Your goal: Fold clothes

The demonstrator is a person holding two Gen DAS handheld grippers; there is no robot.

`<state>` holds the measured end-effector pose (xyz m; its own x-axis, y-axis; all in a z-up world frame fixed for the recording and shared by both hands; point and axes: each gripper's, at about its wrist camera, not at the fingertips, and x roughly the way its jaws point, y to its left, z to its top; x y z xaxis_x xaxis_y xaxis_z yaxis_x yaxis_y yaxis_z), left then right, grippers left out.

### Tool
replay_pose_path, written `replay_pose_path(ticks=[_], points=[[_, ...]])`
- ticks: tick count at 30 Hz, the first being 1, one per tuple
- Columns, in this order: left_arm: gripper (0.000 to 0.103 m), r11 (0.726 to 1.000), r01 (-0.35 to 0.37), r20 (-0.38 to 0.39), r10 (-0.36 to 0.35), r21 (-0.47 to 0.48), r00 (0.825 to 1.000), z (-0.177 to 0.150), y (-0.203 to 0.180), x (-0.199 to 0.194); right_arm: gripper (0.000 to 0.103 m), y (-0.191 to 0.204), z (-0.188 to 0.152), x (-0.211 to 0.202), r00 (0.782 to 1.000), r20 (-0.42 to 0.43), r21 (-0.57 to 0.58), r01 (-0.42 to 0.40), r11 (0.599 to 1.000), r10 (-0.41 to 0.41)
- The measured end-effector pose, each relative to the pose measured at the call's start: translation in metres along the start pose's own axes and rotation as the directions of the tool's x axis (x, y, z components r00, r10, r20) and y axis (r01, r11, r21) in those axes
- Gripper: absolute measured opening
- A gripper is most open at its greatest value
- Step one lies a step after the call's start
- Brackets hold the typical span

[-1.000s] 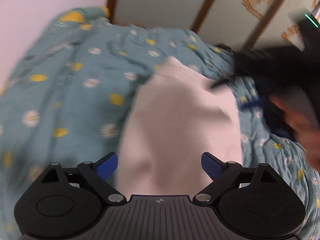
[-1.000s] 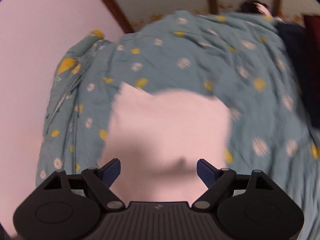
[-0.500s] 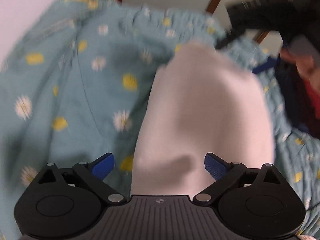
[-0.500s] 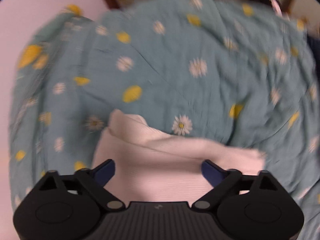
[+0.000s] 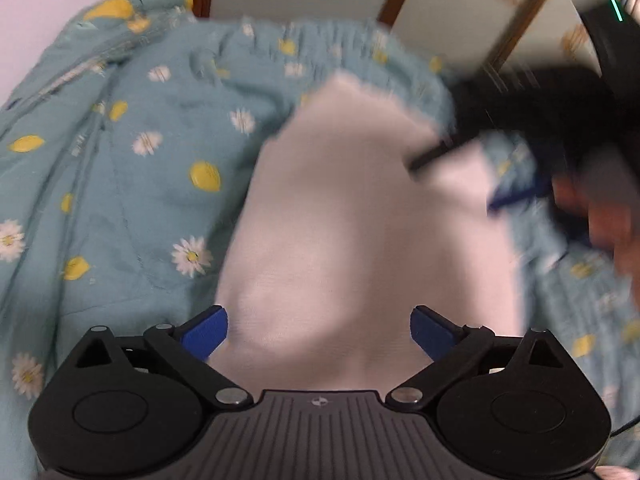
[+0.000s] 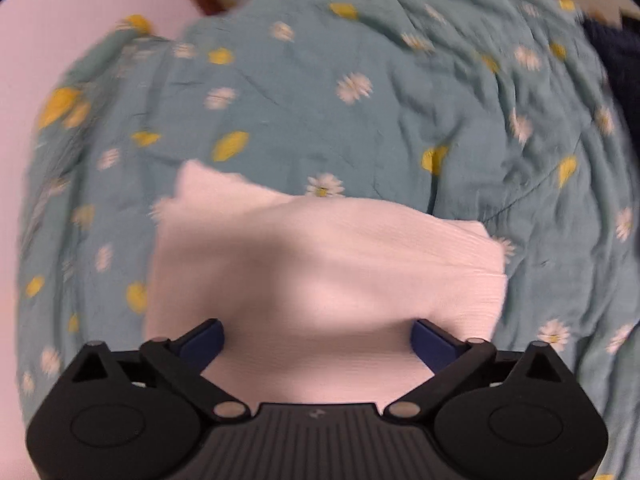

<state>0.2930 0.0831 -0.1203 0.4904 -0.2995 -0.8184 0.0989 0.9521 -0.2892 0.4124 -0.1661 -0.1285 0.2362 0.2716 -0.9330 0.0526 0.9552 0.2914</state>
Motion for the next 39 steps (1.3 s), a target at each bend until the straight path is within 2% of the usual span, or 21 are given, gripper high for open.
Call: replay_pose_path(ticks=[3,5,8,10,11,13,15,18,21,24,26,28,29,30,32,33,34,35,37,38,39], points=[[0.1,0.999,0.02,0.017,-0.02,-0.038,1.0,-0.008,0.007,-0.016,0.096,-0.015,-0.037,-0.021,1.0,0.012,0.02,-0.02,1.0,0.02],[0.1,0.998,0.015,0.002,-0.015,-0.061,1.0,-0.012,0.009,-0.008,0.096,-0.033,-0.075,-0.028,0.999,0.038,0.038,-0.009,0.999,0.007],[0.1,0.996,-0.065,-0.051,0.062,-0.065,0.997,-0.014,0.009,0.027,0.096,-0.05,-0.107,-0.011,1.0,0.025,0.076,0.013,0.997,-0.015],[0.103,0.988,-0.136,-0.159,0.124,-0.069,0.979,-0.021,0.018,0.071,0.099,-0.057,-0.118,0.017,1.0,-0.012,0.114,0.022,0.993,-0.02],[0.103,0.987,-0.119,-0.181,0.097,-0.112,0.979,-0.021,0.026,0.077,0.103,-0.061,-0.124,0.031,0.999,-0.031,0.132,0.026,0.991,-0.022],[0.102,0.977,-0.087,-0.214,0.045,-0.193,0.976,-0.022,0.041,0.086,0.103,-0.074,-0.126,0.049,0.996,-0.078,0.199,-0.024,0.98,0.04],[0.101,0.981,-0.07,-0.174,0.038,-0.181,0.984,-0.02,0.04,0.067,0.102,-0.081,-0.126,0.04,0.993,-0.079,0.232,-0.066,0.971,0.086],[0.1,0.993,-0.098,-0.09,0.092,-0.065,0.992,-0.017,0.025,0.033,0.097,-0.075,-0.129,0.008,0.999,-0.02,0.139,-0.042,0.989,0.045],[0.1,0.999,0.002,-0.044,-0.004,-0.035,0.999,-0.017,0.017,0.003,0.097,-0.07,-0.142,-0.035,0.994,0.08,0.047,-0.082,0.995,0.078],[0.101,0.984,0.156,0.043,-0.153,-0.084,0.987,-0.024,0.018,-0.026,0.097,-0.074,-0.158,-0.068,0.971,0.169,-0.018,-0.166,0.986,0.167],[0.102,0.951,0.277,0.112,-0.263,-0.138,0.958,-0.031,0.025,-0.037,0.098,-0.082,-0.172,-0.086,0.933,0.257,-0.079,-0.238,0.968,0.251],[0.102,0.927,0.305,0.067,-0.298,-0.217,0.952,-0.026,0.031,-0.031,0.099,-0.093,-0.181,-0.091,0.885,0.33,-0.119,-0.305,0.945,0.327],[0.102,0.929,0.294,0.048,-0.291,-0.225,0.956,-0.023,0.033,-0.026,0.103,-0.101,-0.185,-0.088,0.855,0.353,-0.14,-0.352,0.925,0.379],[0.102,0.934,0.279,0.032,-0.279,-0.223,0.96,-0.021,0.033,-0.021,0.103,-0.103,-0.184,-0.08,0.847,0.35,-0.14,-0.376,0.916,0.401],[0.1,0.944,0.255,0.0,-0.261,-0.209,0.965,-0.02,0.032,-0.009,0.102,-0.106,-0.179,-0.057,0.851,0.295,-0.079,-0.431,0.899,0.434],[0.097,0.945,0.263,-0.025,-0.273,-0.193,0.962,-0.021,0.03,0.0,0.1,-0.103,-0.178,-0.048,0.853,0.272,-0.065,-0.445,0.893,0.445],[0.094,0.95,0.264,-0.059,-0.277,-0.165,0.959,-0.022,0.027,0.013,0.094,-0.099,-0.178,-0.04,0.856,0.255,-0.057,-0.45,0.891,0.449],[0.087,0.961,0.239,-0.09,-0.253,-0.139,0.963,-0.023,0.026,0.023,0.09,-0.096,-0.177,-0.033,0.859,0.239,-0.048,-0.455,0.889,0.453],[0.087,0.971,0.199,-0.121,-0.216,-0.134,0.969,-0.027,0.033,0.042,0.085,-0.085,-0.177,-0.02,0.863,0.214,-0.052,-0.458,0.887,0.458],[0.084,0.973,0.189,-0.13,-0.206,-0.135,0.97,-0.03,0.034,0.044,0.081,-0.08,-0.175,-0.011,0.872,0.191,-0.047,-0.45,0.892,0.45],[0.08,0.982,0.143,-0.155,-0.161,-0.123,0.975,-0.034,0.038,0.054,0.081,-0.077,-0.173,-0.001,0.883,0.168,-0.038,-0.438,0.898,0.437]])
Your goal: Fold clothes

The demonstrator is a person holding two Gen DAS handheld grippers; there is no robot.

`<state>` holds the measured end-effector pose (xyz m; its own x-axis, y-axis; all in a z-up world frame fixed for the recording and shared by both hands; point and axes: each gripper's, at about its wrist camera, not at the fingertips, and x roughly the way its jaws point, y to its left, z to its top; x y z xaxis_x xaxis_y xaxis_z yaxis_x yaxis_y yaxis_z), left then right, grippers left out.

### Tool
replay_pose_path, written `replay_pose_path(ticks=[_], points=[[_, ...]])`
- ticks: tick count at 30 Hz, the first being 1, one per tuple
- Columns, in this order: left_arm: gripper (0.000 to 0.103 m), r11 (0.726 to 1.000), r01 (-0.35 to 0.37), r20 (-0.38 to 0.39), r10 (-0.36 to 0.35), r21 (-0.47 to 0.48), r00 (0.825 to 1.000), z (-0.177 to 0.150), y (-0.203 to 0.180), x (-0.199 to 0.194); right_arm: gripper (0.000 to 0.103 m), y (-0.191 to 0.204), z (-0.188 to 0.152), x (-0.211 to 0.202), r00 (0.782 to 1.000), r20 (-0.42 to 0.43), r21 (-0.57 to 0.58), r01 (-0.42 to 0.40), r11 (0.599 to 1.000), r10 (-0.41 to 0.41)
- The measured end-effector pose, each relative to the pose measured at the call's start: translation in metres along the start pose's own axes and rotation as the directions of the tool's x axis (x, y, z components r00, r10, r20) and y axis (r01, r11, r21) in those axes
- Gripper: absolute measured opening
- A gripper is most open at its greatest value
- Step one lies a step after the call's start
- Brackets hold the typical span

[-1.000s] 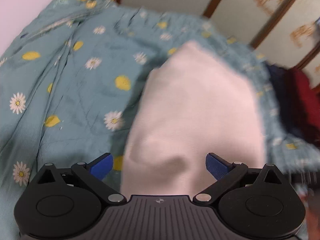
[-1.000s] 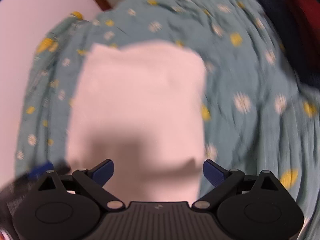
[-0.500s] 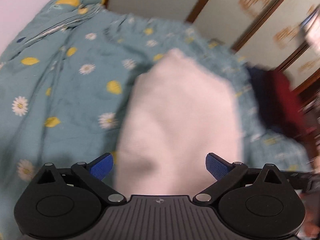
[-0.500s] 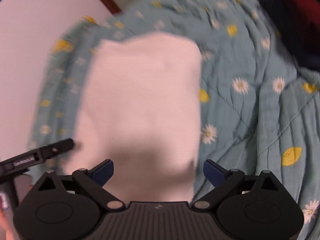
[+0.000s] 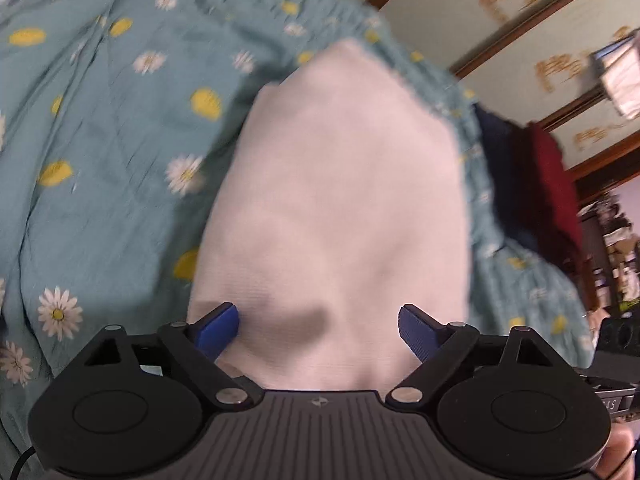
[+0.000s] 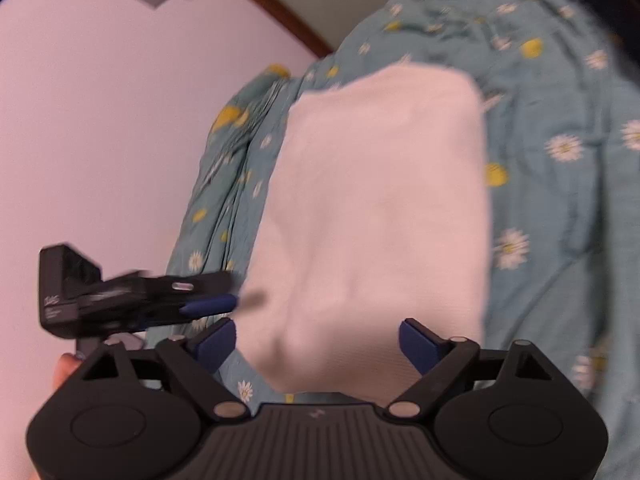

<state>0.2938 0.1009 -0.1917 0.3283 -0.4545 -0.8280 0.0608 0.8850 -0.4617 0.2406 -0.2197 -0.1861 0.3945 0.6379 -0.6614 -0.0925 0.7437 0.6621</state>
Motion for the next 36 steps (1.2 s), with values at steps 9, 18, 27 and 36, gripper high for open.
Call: replay_pose_path(ticks=[9,18,27,36], points=[[0.074,0.999,0.023,0.023,-0.022,-0.042,0.999,-0.006,0.017,-0.008,0.028,-0.026,0.006,0.009,0.999,-0.028,0.111,0.045,0.993,-0.042],[0.086,0.997,0.017,0.165,-0.028,0.07,0.986,-0.016,-0.047,-0.088,0.069,0.049,-0.004,-0.036,0.983,0.087,-0.09,0.168,0.982,-0.161],[0.094,0.974,-0.166,0.389,0.095,0.155,0.917,-0.091,-0.13,-0.179,0.092,0.136,-0.052,-0.113,0.858,0.308,-0.086,0.455,0.886,-0.41],[0.094,0.987,-0.141,0.401,0.099,0.078,0.911,-0.161,-0.122,-0.186,0.098,0.158,-0.111,-0.119,0.865,0.28,-0.164,0.471,0.867,-0.417]])
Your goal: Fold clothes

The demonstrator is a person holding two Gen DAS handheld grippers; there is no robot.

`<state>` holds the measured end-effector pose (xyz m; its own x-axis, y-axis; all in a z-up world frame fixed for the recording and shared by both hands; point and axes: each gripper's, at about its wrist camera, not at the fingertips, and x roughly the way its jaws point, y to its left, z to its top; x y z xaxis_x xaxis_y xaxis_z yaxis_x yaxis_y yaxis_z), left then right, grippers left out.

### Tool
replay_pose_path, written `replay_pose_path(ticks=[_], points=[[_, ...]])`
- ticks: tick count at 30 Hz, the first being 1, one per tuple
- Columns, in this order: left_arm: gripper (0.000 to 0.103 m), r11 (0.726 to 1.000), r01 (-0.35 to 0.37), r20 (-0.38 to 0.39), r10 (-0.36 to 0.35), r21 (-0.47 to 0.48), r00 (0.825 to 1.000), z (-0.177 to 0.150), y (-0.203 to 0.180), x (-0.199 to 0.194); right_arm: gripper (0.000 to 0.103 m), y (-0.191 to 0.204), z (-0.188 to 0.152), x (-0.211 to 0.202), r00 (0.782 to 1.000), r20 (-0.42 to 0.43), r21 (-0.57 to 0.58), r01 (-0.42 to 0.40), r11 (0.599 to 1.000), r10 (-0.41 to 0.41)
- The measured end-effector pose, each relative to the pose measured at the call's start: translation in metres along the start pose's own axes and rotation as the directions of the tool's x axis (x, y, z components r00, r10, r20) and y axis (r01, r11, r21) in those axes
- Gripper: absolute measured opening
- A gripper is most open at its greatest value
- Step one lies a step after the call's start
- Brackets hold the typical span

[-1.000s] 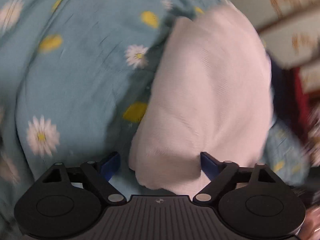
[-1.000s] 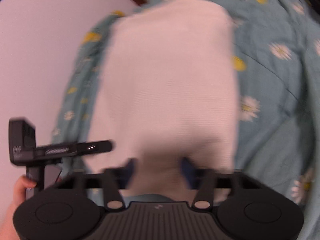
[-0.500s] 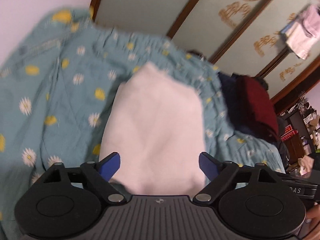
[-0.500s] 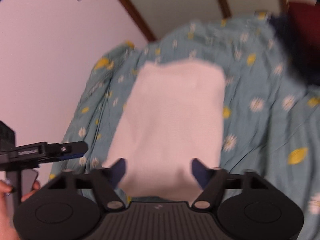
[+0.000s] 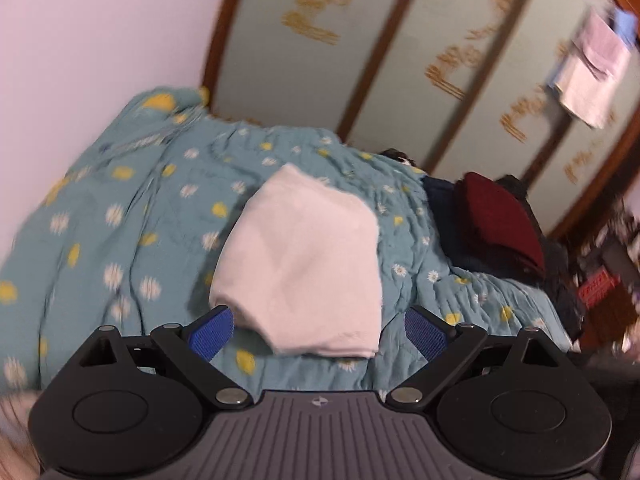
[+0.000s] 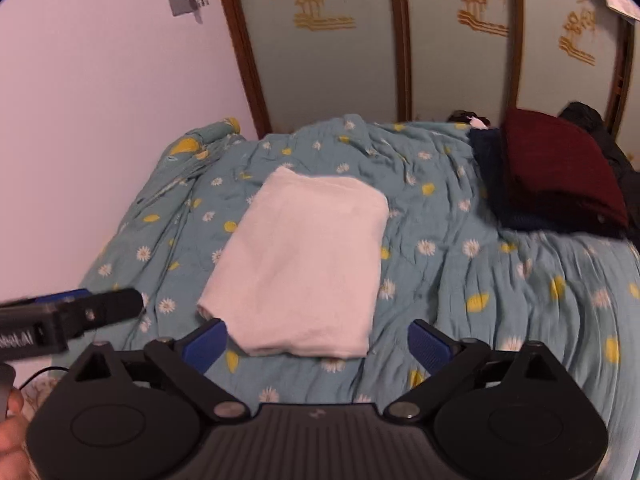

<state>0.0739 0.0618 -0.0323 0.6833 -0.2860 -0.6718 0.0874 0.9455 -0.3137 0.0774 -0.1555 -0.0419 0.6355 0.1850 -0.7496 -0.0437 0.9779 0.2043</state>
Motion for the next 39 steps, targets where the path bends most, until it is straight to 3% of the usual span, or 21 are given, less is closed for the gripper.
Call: replay_pose_path(ticks=[4,7,14,39], points=[[0.094,0.977,-0.174,-0.006,0.176,0.121,0.984,-0.026,-0.004,0.012,0.098,0.009,-0.028,0.009,0.995,-0.034,-0.016,0.097,0.995,-0.097],[0.094,0.965,-0.21,-0.025,0.217,0.159,0.976,-0.041,-0.006,0.025,0.098,0.014,-0.047,0.021,0.979,-0.034,-0.043,0.2,0.979,-0.201],[0.094,0.969,-0.195,-0.056,0.206,0.151,0.977,-0.046,-0.001,0.038,0.098,0.013,-0.052,0.041,0.978,-0.061,-0.034,0.198,0.98,-0.199],[0.094,0.961,-0.223,-0.055,0.235,0.165,0.971,-0.037,-0.009,0.026,0.098,0.015,-0.042,0.017,0.977,-0.021,-0.009,0.212,0.977,-0.212]])
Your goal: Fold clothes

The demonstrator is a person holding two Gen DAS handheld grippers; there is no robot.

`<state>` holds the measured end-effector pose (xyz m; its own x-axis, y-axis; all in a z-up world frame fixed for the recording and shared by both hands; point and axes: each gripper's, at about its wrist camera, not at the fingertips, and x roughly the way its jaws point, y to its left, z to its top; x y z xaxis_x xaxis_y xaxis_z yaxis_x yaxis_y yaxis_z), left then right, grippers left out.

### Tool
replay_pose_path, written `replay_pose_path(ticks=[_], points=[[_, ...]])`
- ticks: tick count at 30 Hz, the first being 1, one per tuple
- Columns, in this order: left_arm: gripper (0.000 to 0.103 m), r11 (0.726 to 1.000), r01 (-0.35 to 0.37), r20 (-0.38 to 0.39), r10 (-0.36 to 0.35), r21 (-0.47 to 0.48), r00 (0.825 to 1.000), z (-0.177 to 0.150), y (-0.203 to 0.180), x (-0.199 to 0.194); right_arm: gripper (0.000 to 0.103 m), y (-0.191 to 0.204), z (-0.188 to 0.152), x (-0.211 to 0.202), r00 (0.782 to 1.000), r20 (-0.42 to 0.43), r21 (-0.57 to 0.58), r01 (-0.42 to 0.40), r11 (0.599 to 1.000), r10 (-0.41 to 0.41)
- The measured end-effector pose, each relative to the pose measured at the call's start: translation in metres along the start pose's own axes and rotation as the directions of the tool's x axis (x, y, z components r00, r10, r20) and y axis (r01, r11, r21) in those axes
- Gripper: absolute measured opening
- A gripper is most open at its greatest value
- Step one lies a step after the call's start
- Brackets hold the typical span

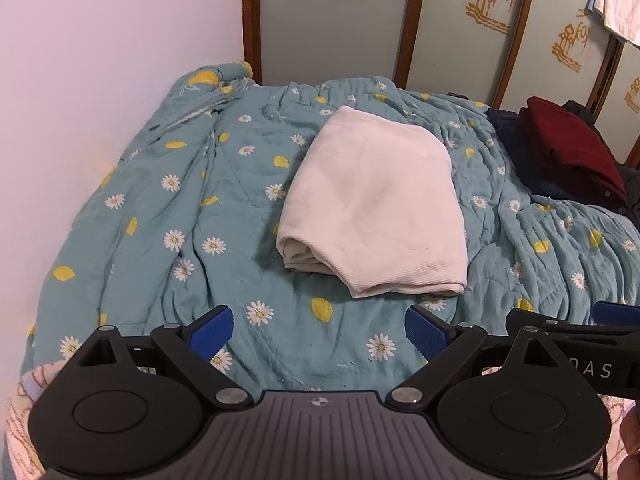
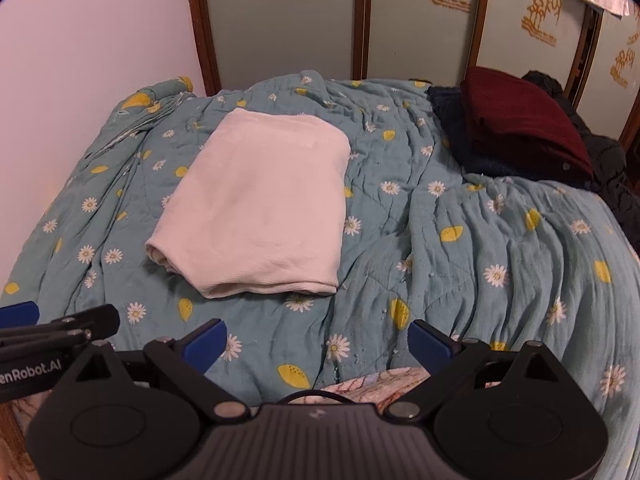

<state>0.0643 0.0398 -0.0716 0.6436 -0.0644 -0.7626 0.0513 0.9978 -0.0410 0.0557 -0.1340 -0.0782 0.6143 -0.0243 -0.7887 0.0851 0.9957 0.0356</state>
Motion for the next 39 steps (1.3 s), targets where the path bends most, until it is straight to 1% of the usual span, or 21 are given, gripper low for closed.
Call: replay_pose_path(ticks=[12,22,39], points=[[0.094,1.0,-0.009,0.007,0.008,0.004,1.0,0.0039,0.0016,-0.006,0.098,-0.0049,0.0025,-0.0023,1.0,0.011,0.015,0.008,1.0,-0.008],[0.094,1.0,-0.01,-0.005,0.01,-0.002,1.0,0.003,0.0027,-0.0039,0.098,-0.0052,0.0036,-0.0014,1.0,0.011,0.02,0.007,1.0,-0.007],[0.094,1.0,-0.018,0.0,0.018,0.007,1.0,0.0027,0.0004,-0.0037,0.098,-0.0038,0.0021,-0.0018,1.0,0.01,0.03,0.01,0.999,-0.01]])
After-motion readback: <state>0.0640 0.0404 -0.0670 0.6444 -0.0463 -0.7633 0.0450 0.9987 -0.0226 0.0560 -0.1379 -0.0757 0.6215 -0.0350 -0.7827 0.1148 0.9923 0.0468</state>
